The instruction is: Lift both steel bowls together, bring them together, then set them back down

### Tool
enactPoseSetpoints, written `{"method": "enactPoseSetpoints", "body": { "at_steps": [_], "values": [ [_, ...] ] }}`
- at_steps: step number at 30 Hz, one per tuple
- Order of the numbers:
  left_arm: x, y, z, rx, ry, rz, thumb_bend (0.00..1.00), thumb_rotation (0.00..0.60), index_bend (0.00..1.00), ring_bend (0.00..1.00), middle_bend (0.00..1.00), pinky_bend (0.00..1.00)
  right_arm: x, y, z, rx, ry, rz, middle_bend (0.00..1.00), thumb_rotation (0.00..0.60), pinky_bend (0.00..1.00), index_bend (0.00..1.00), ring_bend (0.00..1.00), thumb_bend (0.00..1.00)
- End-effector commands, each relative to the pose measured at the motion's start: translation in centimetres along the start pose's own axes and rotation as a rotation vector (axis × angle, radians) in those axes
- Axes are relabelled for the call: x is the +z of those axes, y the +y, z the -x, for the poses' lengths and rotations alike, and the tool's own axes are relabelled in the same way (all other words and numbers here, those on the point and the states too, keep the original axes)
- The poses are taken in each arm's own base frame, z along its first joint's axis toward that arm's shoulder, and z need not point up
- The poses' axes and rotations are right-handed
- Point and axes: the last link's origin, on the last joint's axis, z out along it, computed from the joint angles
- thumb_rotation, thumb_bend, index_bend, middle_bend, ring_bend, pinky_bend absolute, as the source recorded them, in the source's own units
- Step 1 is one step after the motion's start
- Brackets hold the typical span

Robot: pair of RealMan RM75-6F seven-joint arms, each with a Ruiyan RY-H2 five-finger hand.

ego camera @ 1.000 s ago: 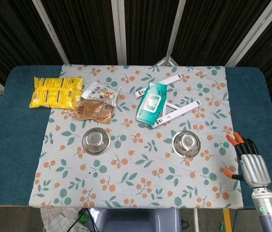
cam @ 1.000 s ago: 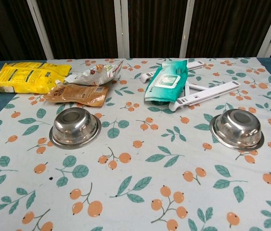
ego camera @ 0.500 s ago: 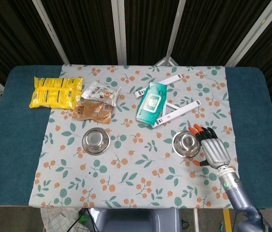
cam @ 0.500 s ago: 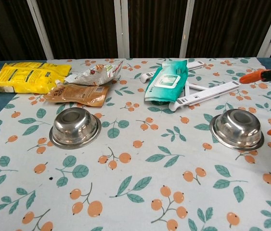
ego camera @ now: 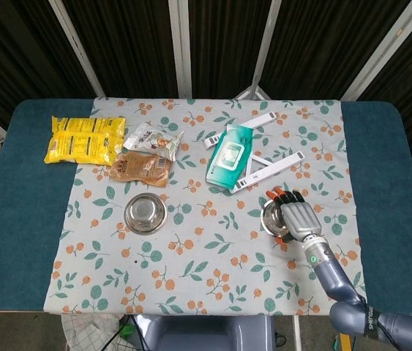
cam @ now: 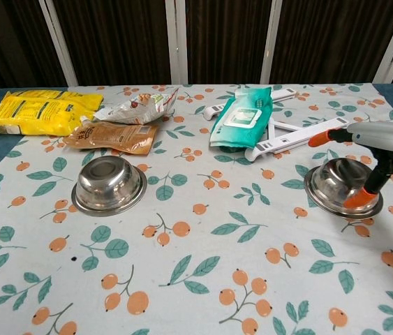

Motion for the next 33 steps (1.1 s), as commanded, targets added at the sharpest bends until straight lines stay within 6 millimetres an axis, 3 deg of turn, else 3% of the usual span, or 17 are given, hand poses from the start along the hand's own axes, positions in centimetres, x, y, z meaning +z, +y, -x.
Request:
{"method": "enactPoseSetpoints", "body": {
  "at_steps": [1, 9, 18, 24, 29, 33],
  "values": [
    [0.0, 0.0, 0.0, 0.001, 0.001, 0.000, 0.06, 0.600, 0.13, 0.00, 0.00, 0.13, 0.3, 0.1, 0.3, -0.001, -0.008, 0.006, 0.03, 0.600, 0.00, 0.11, 0.07, 0.00],
    [0.1, 0.3, 0.4, 0.015, -0.012, 0.002, 0.06, 0.600, 0.13, 0.00, 0.00, 0.14, 0.7, 1.1, 1.2, -0.010, -0.034, 0.020, 0.03, 0.600, 0.00, 0.11, 0.13, 0.00],
    [0.1, 0.3, 0.4, 0.017, -0.006, -0.002, 0.06, 0.600, 0.13, 0.00, 0.00, 0.14, 1.4, 1.3, 1.7, -0.011, -0.040, 0.026, 0.09, 0.600, 0.00, 0.16, 0.17, 0.00],
    [0.1, 0.3, 0.4, 0.021, -0.009, 0.002, 0.08, 0.600, 0.14, 0.00, 0.00, 0.14, 1.6, 1.6, 2.2, -0.003, -0.032, 0.034, 0.23, 0.600, 0.00, 0.24, 0.24, 0.00],
    [0.3, 1.0, 0.4, 0.016, -0.005, 0.068, 0.09, 0.600, 0.18, 0.00, 0.00, 0.16, 1.5, 1.6, 1.9, 0.012, -0.009, 0.021, 0.26, 0.600, 0.00, 0.31, 0.25, 0.00],
    [0.7, 1.7, 0.5, -0.021, -0.049, 0.116, 0.10, 0.600, 0.23, 0.03, 0.06, 0.20, 1.2, 1.4, 1.2, 0.026, 0.028, 0.006, 0.27, 0.600, 0.00, 0.36, 0.25, 0.00]
  ]
}}
